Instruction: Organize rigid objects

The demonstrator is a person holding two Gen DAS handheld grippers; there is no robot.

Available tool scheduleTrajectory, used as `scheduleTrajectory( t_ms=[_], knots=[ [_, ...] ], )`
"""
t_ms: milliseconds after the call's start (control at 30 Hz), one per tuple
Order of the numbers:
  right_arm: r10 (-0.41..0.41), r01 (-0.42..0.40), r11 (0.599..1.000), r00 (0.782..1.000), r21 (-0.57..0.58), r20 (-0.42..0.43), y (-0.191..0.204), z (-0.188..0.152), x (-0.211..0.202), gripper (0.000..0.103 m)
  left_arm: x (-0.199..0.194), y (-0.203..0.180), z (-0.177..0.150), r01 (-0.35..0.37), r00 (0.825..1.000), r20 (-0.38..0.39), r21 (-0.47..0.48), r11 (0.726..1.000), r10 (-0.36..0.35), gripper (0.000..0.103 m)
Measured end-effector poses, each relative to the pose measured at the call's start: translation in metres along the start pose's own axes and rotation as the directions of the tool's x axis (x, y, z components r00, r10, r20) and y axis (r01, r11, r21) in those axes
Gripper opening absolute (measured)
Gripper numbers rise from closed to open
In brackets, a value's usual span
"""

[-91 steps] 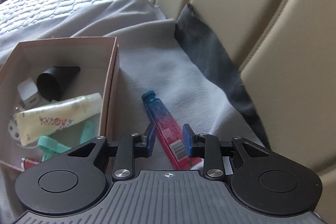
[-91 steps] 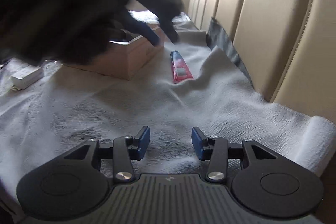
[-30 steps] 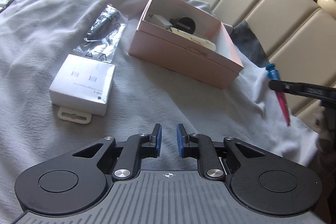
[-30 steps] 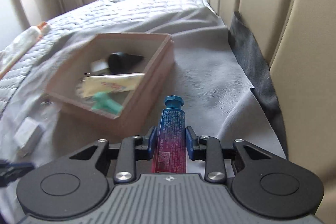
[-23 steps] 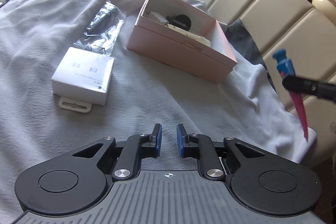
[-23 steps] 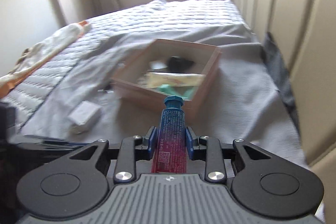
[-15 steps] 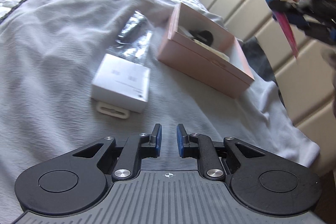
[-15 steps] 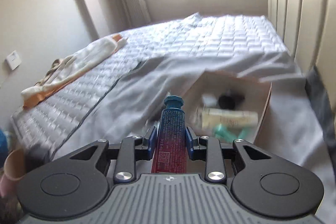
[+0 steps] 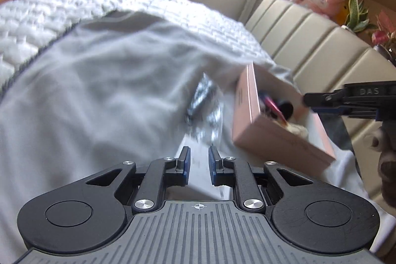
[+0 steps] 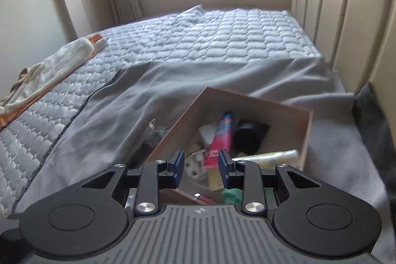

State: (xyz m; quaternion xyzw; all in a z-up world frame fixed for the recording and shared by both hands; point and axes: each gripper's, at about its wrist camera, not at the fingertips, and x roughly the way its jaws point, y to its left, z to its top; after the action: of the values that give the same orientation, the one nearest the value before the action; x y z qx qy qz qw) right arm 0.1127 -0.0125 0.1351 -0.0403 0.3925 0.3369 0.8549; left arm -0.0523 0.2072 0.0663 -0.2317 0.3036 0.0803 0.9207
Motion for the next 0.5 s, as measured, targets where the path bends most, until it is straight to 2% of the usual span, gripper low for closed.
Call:
scheduleTrajectory(
  t_ms=[100,233,300,367,433,500],
  knots=[
    [0.037,-0.037,0.999,0.996,0.003,-0.079,0.040,0.018,0.028,0.030,0.005,0.007,0.009,-0.037,0.999,0.027,0.029,0.999,0.036,0.017],
    [0.007,0.000,1.000,0.975,0.029,-0.221,0.083,0.046,0.087,0.030,0.009,0.025,0.001,-0.026,0.998,-0.051,0.019,0.999,0.027,0.017],
    [-0.049,0.051,0.999,0.966,0.001,-0.253,0.098,0.054,0.118,0.032,0.007,0.033,0.000,-0.028,0.998,-0.059,0.017,0.999,0.028,0.017],
    [-0.149,0.141,0.989,0.948,-0.048,-0.283,0.112,0.057,0.151,0.037,0.005,0.038,0.000,-0.029,0.998,-0.060,-0.005,1.000,0.029,0.017],
    [-0.260,0.239,0.965,0.908,-0.103,-0.329,0.119,0.055,0.184,0.038,0.001,0.041,0.000,-0.034,0.998,-0.055,-0.012,0.999,0.034,0.017],
    [-0.314,0.294,0.949,0.878,-0.110,-0.363,0.120,0.049,0.208,0.038,0.000,0.043,-0.001,-0.027,0.998,-0.059,-0.013,1.000,0.026,0.017]
  ],
)
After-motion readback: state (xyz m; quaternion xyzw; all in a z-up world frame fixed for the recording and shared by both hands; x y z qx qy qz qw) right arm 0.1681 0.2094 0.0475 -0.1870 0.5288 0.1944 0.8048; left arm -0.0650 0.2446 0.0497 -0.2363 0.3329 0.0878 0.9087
